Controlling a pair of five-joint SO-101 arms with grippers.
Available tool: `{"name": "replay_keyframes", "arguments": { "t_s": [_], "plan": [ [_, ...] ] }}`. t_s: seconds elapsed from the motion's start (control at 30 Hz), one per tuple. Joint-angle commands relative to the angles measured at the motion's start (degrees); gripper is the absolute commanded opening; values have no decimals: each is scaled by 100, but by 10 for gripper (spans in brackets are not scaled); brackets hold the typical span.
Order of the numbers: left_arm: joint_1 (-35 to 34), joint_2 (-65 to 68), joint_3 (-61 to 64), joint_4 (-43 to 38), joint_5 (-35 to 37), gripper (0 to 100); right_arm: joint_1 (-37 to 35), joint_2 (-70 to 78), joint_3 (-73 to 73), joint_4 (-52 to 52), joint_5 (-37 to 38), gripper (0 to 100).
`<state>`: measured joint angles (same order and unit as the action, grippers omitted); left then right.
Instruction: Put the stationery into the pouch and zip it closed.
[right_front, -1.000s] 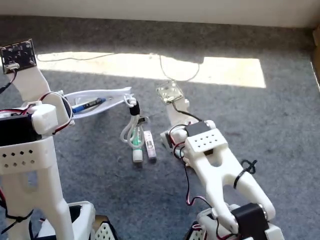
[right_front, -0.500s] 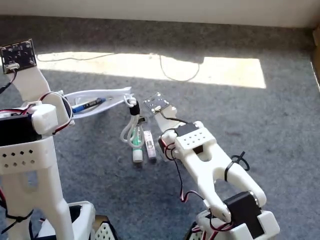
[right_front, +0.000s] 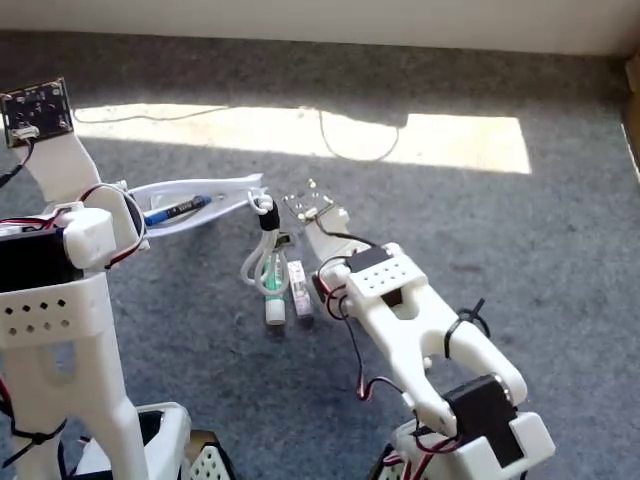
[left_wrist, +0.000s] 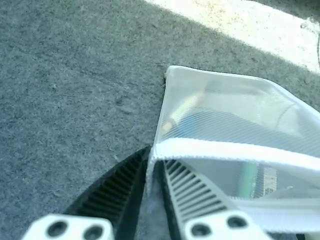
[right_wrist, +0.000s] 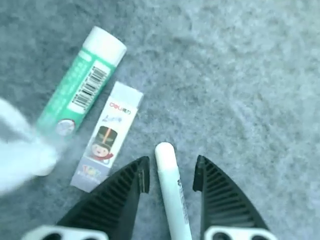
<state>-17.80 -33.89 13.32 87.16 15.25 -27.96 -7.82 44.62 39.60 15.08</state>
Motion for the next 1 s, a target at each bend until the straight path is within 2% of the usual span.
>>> {"name": "replay_keyframes", "arguments": {
  "t_s": [0.0,0.2,0.37,0.7,0.97],
  "plan": [
    [-84,75,22,-123,9,11,198,426,-356,-119,88,145],
    [-84,75,22,-123,9,11,365,1165,-1024,-13,97,139],
    [-84,75,22,-132,9,11,374,1279,-1138,215,105,2],
    [-92,75,22,-132,9,11,716,1235,-1235,224,105,5],
    [-92,75,22,-132,9,11,936,286,-1429,224,70,5]
  ]
}}
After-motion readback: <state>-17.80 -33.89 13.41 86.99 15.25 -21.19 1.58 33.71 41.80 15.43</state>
